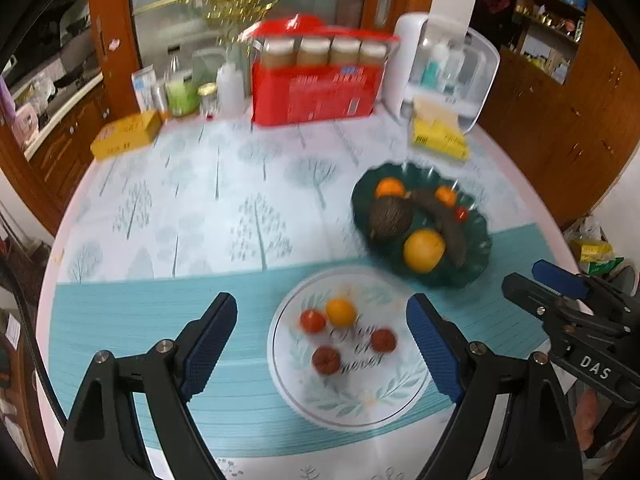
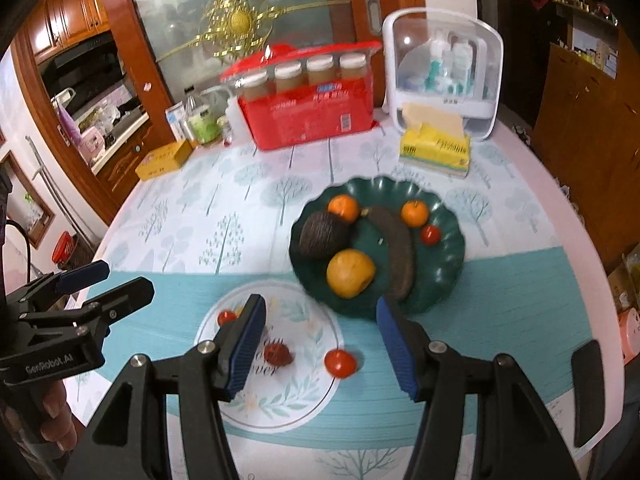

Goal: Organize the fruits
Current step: 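Move both open tools back toward the white fruit plate, then grasp the wrinkled brown fruit with the left tool while the right tool grasps a red tomato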

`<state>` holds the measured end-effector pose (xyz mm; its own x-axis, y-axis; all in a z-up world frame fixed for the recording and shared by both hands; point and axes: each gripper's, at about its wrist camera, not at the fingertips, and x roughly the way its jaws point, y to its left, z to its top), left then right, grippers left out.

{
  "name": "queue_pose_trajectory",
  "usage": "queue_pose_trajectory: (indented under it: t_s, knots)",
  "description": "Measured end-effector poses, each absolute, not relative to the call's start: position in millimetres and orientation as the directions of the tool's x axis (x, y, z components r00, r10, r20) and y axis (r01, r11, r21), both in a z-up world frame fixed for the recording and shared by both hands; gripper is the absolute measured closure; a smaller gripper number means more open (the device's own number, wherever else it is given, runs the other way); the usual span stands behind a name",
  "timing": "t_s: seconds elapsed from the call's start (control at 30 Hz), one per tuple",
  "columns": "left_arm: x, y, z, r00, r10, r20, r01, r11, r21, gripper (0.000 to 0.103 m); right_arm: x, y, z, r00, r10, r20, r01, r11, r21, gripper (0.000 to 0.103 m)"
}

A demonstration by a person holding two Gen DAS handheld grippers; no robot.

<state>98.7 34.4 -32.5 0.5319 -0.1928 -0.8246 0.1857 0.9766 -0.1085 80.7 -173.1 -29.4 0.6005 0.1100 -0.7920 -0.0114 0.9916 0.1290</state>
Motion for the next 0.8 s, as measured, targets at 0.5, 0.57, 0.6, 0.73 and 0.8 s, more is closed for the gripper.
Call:
queue_pose_trajectory:
  t_s: [0.5, 0.57, 0.6, 0.73, 0.8]
  knots:
    - [103, 31, -152, 0.393, -0.162, -0.905, 0.178, 0.979, -0.098, 0.018, 78, -174, -127, 0.479, 0.092, -0.873, 0.026, 0.992, 0.119, 0.045]
    - [106, 31, -161, 0.378, -0.166, -0.911, 0.172, 0.979, -0.107, 0.019, 80, -175, -134, 0.471, 0.093, -0.877, 0.030, 0.992, 0.121, 0.045]
    - [107, 31, -164, 0.370, -0.169, -0.913, 0.172, 0.979, -0.112, 0.021, 82, -175, -138, 0.467, 0.092, -0.879, 0.030, 0.992, 0.120, 0.046]
    - [109, 27, -173, 0.357, -0.172, -0.918, 0.184, 0.977, -0.112, 0.030, 88, -173, -153, 0.449, 0.089, -0.889, 0.028, 0.993, 0.114, 0.053]
    - [111, 24, -177, 0.351, -0.174, -0.920, 0.192, 0.975, -0.112, 0.034, 91, -173, -160, 0.436, 0.089, -0.895, 0.029, 0.993, 0.113, 0.056]
